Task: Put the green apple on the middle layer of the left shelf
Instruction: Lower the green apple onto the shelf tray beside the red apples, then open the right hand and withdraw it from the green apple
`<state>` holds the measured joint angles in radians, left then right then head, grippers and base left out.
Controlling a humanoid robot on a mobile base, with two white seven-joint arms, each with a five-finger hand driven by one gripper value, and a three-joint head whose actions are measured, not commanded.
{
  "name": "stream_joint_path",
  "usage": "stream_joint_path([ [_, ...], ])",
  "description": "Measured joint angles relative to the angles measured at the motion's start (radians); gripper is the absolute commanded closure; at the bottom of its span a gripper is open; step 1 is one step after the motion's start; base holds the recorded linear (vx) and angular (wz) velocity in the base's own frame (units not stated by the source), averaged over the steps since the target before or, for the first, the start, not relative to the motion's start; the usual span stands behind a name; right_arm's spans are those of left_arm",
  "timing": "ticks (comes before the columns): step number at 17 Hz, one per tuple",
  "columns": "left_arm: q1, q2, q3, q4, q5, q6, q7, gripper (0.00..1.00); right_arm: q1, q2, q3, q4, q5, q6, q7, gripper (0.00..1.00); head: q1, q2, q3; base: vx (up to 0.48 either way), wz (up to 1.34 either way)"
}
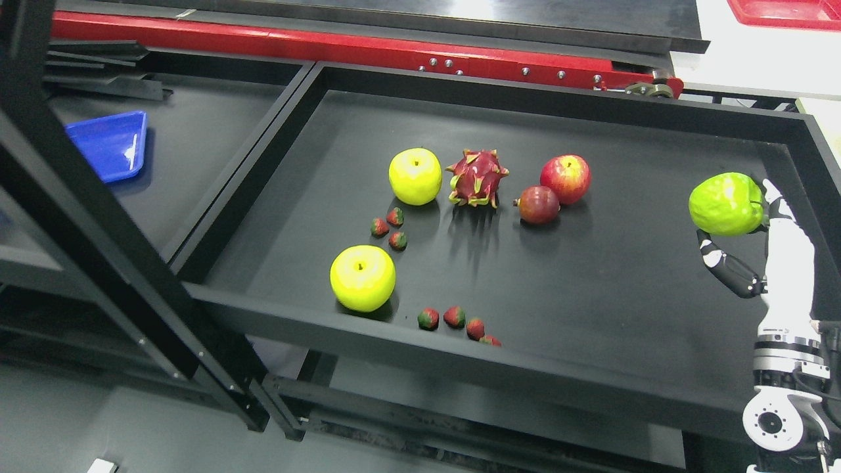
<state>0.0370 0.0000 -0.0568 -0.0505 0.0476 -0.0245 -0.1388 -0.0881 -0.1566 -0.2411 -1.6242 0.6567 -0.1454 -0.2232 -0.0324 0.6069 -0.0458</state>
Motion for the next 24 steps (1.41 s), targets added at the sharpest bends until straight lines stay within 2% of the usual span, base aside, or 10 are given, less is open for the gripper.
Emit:
stream_joint_path([
  [5,0.0,0.0,0.0,0.0,0.0,0.0,0.0,0.0,0.014,0.0,0.03,0.004,0.006,0.001,0.027,1.0,0.0,0.0,0.0,0.177,-0.05],
  [8,0.0,0.0,0.0,0.0,0.0,-0.001,0.0,0.0,0.045,0.0,0.104,0.007,0.011,0.004,0.086,1.0,0.0,0.0,0.0,0.093,-0.01],
  [13,0.0,0.0,0.0,0.0,0.0,-0.001,0.0,0.0,0.038,0.014,0.246,0.021,0.08,-0.001,0.113,0.99,0.0,0.0,0.0,0.049,0.0],
  [14,0.0,0.0,0.0,0.0,0.0,-0.001,0.0,0.0,0.028,0.02,0.269,0.025,0.092,-0.002,0.118,0.84,0.0,0.0,0.0,0.016,0.0],
  [15,0.0,0.0,0.0,0.0,0.0,-0.001,0.0,0.0,0.015,0.031,0.3,0.033,0.105,-0.002,0.129,0.03,0.0,0.0,0.0,0.016,0.0],
  [19,0.0,0.0,0.0,0.0,0.0,-0.001,0.0,0.0,-0.004,0.057,0.359,0.045,0.064,-0.005,0.155,0.0,0.0,0.0,0.0,0.0,0.0],
  [24,0.0,0.0,0.0,0.0,0.0,-0.001,0.0,0.0,-0.01,0.085,0.364,0.052,-0.111,-0.057,0.162,0.0,0.0,0.0,0.0,0.0,0.0],
])
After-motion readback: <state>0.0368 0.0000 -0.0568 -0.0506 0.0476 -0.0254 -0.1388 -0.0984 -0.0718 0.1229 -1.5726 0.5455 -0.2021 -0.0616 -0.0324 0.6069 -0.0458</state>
